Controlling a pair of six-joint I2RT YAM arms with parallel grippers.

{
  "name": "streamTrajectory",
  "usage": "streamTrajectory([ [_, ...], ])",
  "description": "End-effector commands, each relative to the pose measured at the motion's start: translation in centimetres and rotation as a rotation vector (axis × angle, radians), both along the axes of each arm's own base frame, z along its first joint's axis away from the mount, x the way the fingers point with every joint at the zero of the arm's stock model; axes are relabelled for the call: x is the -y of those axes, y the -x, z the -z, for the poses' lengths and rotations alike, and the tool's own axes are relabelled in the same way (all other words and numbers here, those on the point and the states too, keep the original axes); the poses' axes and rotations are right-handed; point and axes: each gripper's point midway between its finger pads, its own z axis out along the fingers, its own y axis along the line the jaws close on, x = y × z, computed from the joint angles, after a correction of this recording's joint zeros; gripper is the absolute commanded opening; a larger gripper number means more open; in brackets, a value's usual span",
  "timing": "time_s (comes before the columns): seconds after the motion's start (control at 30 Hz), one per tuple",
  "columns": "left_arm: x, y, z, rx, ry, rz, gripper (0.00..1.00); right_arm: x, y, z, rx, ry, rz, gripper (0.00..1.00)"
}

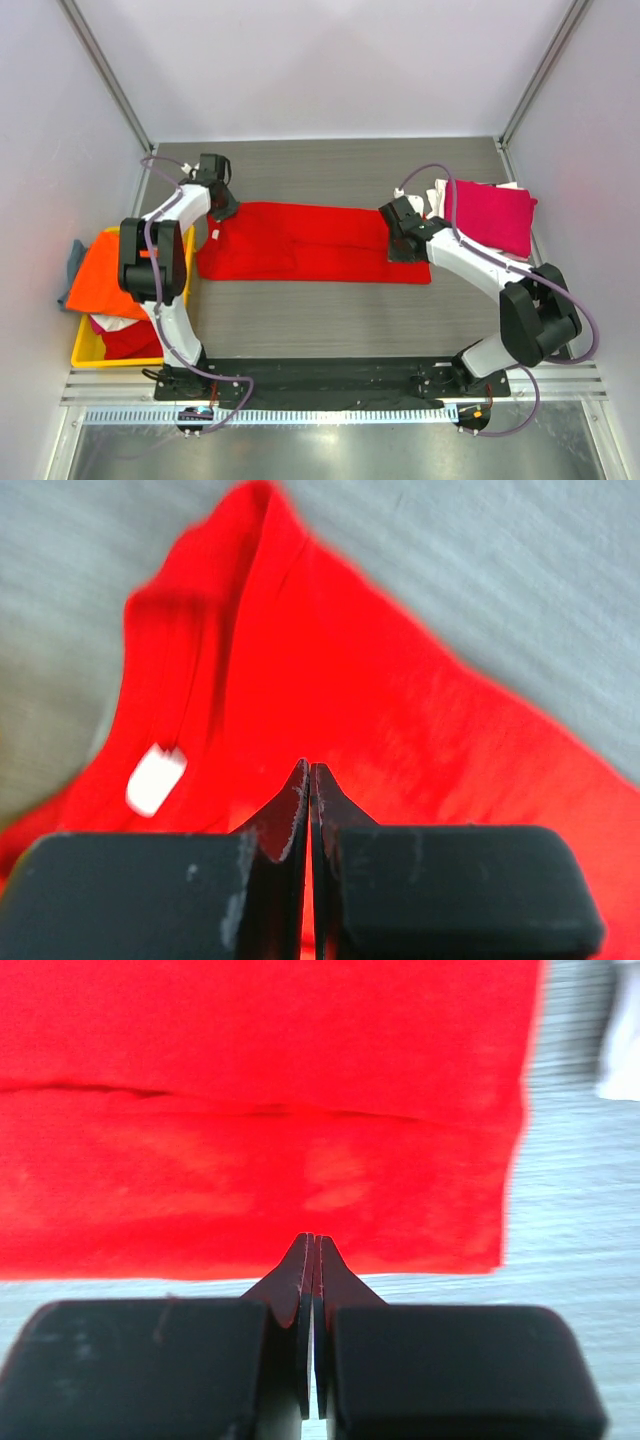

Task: Fold and stack the t-shirts
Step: Fold the tshirt

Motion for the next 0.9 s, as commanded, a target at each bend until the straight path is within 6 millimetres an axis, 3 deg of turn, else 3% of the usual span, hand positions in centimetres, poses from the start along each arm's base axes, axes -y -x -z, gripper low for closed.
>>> streamTrajectory([
  [0.0, -0.4, -1.7, -0.7, -0.017, -0.057, 0.015, 0.0, 2.9, 0.2, -0.4, 0.025, 0.104, 0.093, 0.01],
  [0.17, -0.5, -3.9, 0.7, -0.058, -0.083, 0.011, 0.0, 4.5, 0.4, 1.6, -0.016, 0.169, 0.151, 0.01],
  [0.33, -0.6, -5.6, 2.4, -0.103, -0.098, 0.005, 0.0, 3.7, 0.4, 4.1, -0.079, 0.16, 0.149, 0.01],
  [0.37, -0.5, -6.4, 1.9, -0.096, -0.089, 0.006, 0.0, 3.6, 0.4, 4.7, -0.086, 0.153, 0.157, 0.01],
  [0.4, -0.3, -6.5, 3.4, -0.123, -0.088, 0.01, 0.0, 3.5, 0.6, 5.0, -0.091, 0.15, 0.156, 0.01],
  [0.47, 0.1, -7.4, 3.5, -0.129, -0.073, 0.021, 0.0, 3.5, 0.9, 5.6, -0.103, 0.143, 0.154, 0.01],
  [0.53, 0.4, -7.6, 5.4, -0.17, -0.066, 0.035, 0.0, 3.3, 1.4, 6.3, -0.133, 0.137, 0.148, 0.01],
  [0.57, 0.6, -8.4, 4.7, -0.159, -0.058, 0.038, 0.0, 3.2, 1.8, 6.7, -0.147, 0.128, 0.145, 0.01],
  [0.63, 1.1, -8.9, 5.9, -0.18, -0.047, 0.053, 0.0, 2.4, 2.5, 7.0, -0.168, 0.093, 0.13, 0.01],
  [0.67, 1.3, -9.9, 5.0, -0.159, -0.039, 0.057, 0.0, 2.1, 3.2, 7.3, -0.178, 0.087, 0.115, 0.01],
  [0.77, 2.4, -11.6, 5.6, -0.161, -0.018, 0.076, 0.0, 0.5, 4.8, 7.3, -0.201, 0.044, 0.073, 0.01],
  [0.87, 4.0, -13.6, 5.7, -0.132, 0.006, 0.099, 0.0, -3.2, 7.4, 7.0, -0.227, -0.022, -0.015, 0.01],
])
